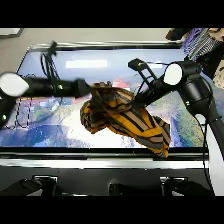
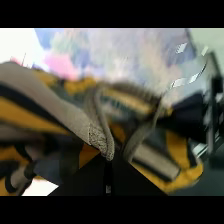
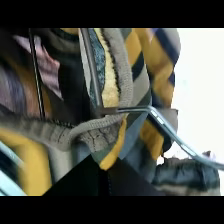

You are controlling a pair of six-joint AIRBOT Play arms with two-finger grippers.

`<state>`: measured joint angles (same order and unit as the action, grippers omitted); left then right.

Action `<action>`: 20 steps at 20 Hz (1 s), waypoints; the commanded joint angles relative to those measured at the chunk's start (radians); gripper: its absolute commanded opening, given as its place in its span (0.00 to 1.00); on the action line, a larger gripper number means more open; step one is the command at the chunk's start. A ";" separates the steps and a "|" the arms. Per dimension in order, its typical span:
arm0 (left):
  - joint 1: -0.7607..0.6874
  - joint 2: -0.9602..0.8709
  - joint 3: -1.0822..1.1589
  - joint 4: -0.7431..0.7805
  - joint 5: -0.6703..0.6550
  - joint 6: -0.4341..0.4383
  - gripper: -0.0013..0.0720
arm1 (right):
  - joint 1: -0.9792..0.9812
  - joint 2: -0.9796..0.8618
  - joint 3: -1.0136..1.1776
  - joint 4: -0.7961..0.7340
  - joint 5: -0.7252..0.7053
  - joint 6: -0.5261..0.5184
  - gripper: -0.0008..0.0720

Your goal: Fold the clothes and pants, and hang the long-sleeved shirts on hangers.

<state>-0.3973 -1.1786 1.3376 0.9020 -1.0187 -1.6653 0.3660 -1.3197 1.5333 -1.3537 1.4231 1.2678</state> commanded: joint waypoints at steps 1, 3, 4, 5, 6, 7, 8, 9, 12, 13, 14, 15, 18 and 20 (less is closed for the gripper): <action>-0.148 0.114 -0.225 0.138 0.085 -0.164 0.04 | 0.001 0.002 0.001 0.032 -0.060 0.039 0.04; -0.235 0.142 -0.370 0.107 0.229 -0.168 0.04 | 0.001 0.011 0.001 0.066 -0.039 0.038 0.04; -0.267 0.137 -0.404 0.107 0.290 -0.168 0.05 | 0.001 0.018 0.001 0.072 -0.035 0.027 0.04; -0.289 0.130 -0.423 0.108 0.358 -0.167 0.11 | 0.001 0.025 0.001 0.072 -0.035 0.011 0.04; -0.292 0.122 -0.424 0.108 0.409 -0.158 0.36 | 0.001 0.031 0.001 0.071 -0.035 -0.006 0.04; -0.284 0.122 -0.422 0.108 0.454 -0.134 0.70 | 0.001 0.035 0.001 0.071 -0.034 -0.024 0.04; -0.264 0.128 -0.415 0.108 0.480 -0.110 0.88 | 0.001 0.036 0.001 0.071 -0.032 -0.056 0.04; -0.226 0.132 -0.397 0.108 0.468 -0.078 0.91 | 0.001 0.037 0.001 0.069 -0.026 -0.101 0.04; -0.074 0.145 -0.312 0.108 0.316 0.079 0.91 | 0.001 0.037 0.001 0.058 0.001 -0.342 0.04; -0.016 0.148 -0.278 0.108 0.249 0.163 0.91 | 0.001 0.037 0.001 0.059 0.007 -0.451 0.04; 0.034 0.148 -0.248 0.108 0.194 0.247 0.91 | 0.001 0.037 0.001 0.062 0.009 -0.560 0.04; 0.082 0.148 -0.227 0.108 0.152 0.341 0.91 | 0.001 0.037 0.001 0.076 0.003 -0.646 0.04; 0.134 0.143 -0.217 0.105 0.086 0.640 0.91 | 0.001 0.037 0.001 0.146 -0.029 -0.832 0.05; 0.115 0.123 -0.218 0.103 0.021 0.819 0.91 | 0.001 0.037 0.001 0.157 -0.070 -0.889 0.05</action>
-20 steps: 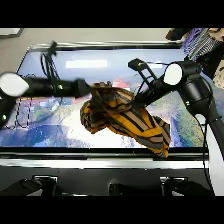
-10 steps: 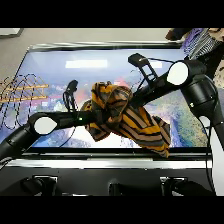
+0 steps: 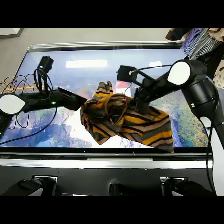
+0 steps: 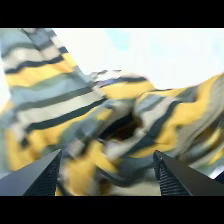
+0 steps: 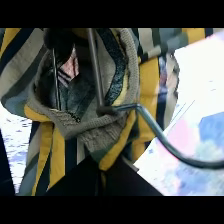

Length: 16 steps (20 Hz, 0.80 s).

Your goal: Fold the clothes and pants, and hang the long-sleeved shirts on hangers.

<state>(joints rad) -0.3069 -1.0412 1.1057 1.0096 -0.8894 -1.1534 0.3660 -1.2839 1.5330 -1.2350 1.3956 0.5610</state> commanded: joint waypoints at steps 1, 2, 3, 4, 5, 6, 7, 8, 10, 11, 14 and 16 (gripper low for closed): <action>0.010 -0.024 0.008 -0.004 -0.126 0.351 0.91 | 0.001 0.001 0.001 0.039 -0.061 -0.182 0.05; -0.003 -0.035 -0.001 -0.005 -0.133 0.377 0.91 | 0.001 0.000 0.001 0.041 -0.069 -0.182 0.05; -0.019 -0.045 -0.006 -0.005 -0.137 0.379 0.91 | 0.001 -0.001 0.001 0.046 -0.068 -0.182 0.05; -0.033 -0.055 -0.006 -0.005 -0.148 0.402 0.91 | 0.001 -0.003 0.001 0.048 -0.066 -0.181 0.05; -0.044 -0.064 -0.006 -0.008 -0.148 0.423 0.91 | 0.001 -0.004 0.001 0.051 -0.066 -0.181 0.05; -0.051 -0.073 -0.006 -0.019 -0.146 0.449 0.91 | 0.001 -0.005 0.001 0.055 -0.066 -0.182 0.05; -0.052 -0.082 -0.006 -0.026 -0.145 0.464 0.91 | 0.001 -0.005 0.001 0.060 -0.066 -0.183 0.05; -0.052 -0.094 -0.006 -0.026 -0.140 0.466 0.90 | 0.001 -0.005 0.001 0.073 -0.064 -0.183 0.05; -0.051 -0.114 -0.006 -0.027 -0.129 0.478 0.90 | 0.001 -0.005 0.001 0.084 -0.059 -0.183 0.05; -0.051 -0.122 -0.006 -0.027 -0.123 0.478 0.88 | 0.001 -0.005 0.001 0.084 -0.059 -0.184 0.05; -0.049 -0.127 -0.006 -0.026 -0.123 0.478 0.07 | 0.001 -0.005 0.001 0.083 -0.060 -0.179 0.05; -0.048 -0.127 -0.006 -0.026 -0.123 0.477 0.04 | 0.001 -0.005 0.001 0.083 -0.060 -0.172 0.25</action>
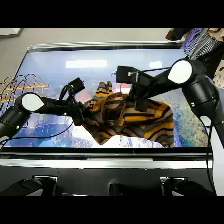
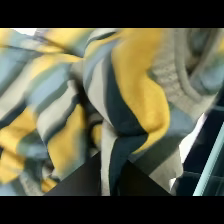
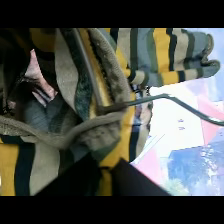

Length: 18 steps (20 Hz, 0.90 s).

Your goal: Fold the clothes and pants, and hang the long-sleeved shirts on hangers.

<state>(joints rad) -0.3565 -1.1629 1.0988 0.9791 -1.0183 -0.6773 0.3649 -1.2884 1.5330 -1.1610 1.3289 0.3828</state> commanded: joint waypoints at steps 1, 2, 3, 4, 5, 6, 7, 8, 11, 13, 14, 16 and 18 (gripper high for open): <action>0.002 -0.005 0.001 0.004 0.006 0.001 0.04 | 0.002 0.000 0.001 0.008 0.007 0.006 0.39; 0.002 -0.005 0.001 0.004 0.006 0.001 0.04 | -0.001 0.002 0.001 0.007 0.007 0.012 0.45; 0.002 -0.004 0.002 0.004 0.006 0.001 0.04 | -0.001 0.006 0.001 -0.006 0.003 0.029 0.47; 0.002 -0.002 0.002 0.005 0.006 0.001 0.04 | -0.002 0.014 0.001 -0.017 -0.002 0.029 0.47; 0.002 0.000 0.002 0.005 0.006 0.001 0.04 | -0.010 0.028 0.001 -0.021 -0.002 0.030 0.47; 0.002 0.002 0.002 0.005 0.006 0.001 0.04 | -0.024 0.045 0.001 -0.022 -0.002 0.034 0.47; 0.002 0.004 0.002 0.005 0.007 0.001 0.04 | -0.049 0.069 0.001 -0.021 -0.003 0.043 0.58; 0.001 0.007 0.002 0.005 0.008 0.001 0.04 | -0.079 0.094 0.001 -0.020 -0.005 0.065 0.68; 0.000 0.020 0.002 0.005 0.010 0.001 0.04 | -0.210 0.171 0.001 -0.021 0.026 0.116 0.70; -0.002 0.037 0.002 0.005 0.022 0.002 0.04 | -0.310 0.192 0.001 -0.021 0.075 0.115 0.70; -0.002 0.050 0.002 0.005 0.025 0.002 0.04 | -0.359 0.191 0.000 -0.020 0.090 0.115 0.70; -0.002 0.073 0.002 0.005 0.024 0.002 0.04 | -0.433 0.191 -0.024 0.003 0.064 0.106 0.70; -0.003 0.095 0.002 0.004 0.024 0.002 0.04 | -0.462 0.182 -0.083 0.051 0.037 0.063 0.71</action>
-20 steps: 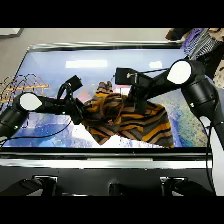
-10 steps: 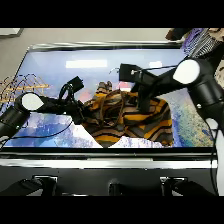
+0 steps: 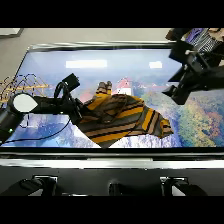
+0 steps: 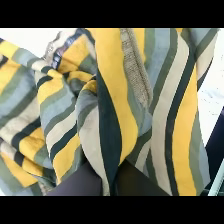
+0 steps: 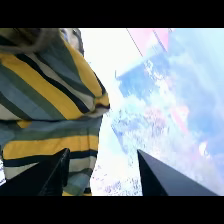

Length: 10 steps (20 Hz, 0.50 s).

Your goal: Fold the clothes and pants, and hang the long-sleeved shirts on hangers.

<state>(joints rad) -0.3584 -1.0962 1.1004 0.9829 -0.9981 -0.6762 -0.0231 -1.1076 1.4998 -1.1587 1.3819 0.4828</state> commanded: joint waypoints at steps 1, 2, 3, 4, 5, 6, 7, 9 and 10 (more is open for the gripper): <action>0.000 0.037 0.001 0.000 0.004 0.000 0.04 | -0.071 -0.012 -0.084 0.063 -0.018 -0.069 0.71; -0.001 0.045 0.001 0.000 0.003 0.000 0.04 | -0.071 -0.034 -0.122 0.117 -0.016 -0.095 0.71; -0.001 0.050 0.001 0.000 0.004 0.000 0.04 | -0.071 -0.060 -0.152 0.168 -0.018 -0.110 0.71; 0.000 0.055 0.001 0.000 0.003 0.000 0.04 | -0.071 -0.092 -0.174 0.212 -0.031 -0.110 0.71; 0.000 0.058 0.001 0.000 0.003 0.000 0.04 | -0.071 -0.124 -0.185 0.248 -0.043 -0.118 0.71; -0.001 0.060 0.001 -0.002 0.002 0.000 0.04 | -0.071 -0.161 -0.185 0.291 -0.057 -0.134 0.71; 0.000 0.061 0.001 -0.008 -0.004 0.001 0.04 | -0.071 -0.190 -0.185 0.336 -0.074 -0.159 0.71; 0.000 0.061 0.001 -0.009 -0.016 0.000 0.04 | -0.071 -0.241 -0.185 0.423 -0.097 -0.242 0.71; 0.000 0.061 0.001 -0.008 -0.020 0.000 0.04 | -0.071 -0.262 -0.185 0.448 -0.110 -0.287 0.71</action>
<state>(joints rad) -0.3584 -1.0389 1.1004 0.9771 -1.0054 -0.6758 -0.0917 -1.3022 1.3254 -0.8436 1.3090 0.3092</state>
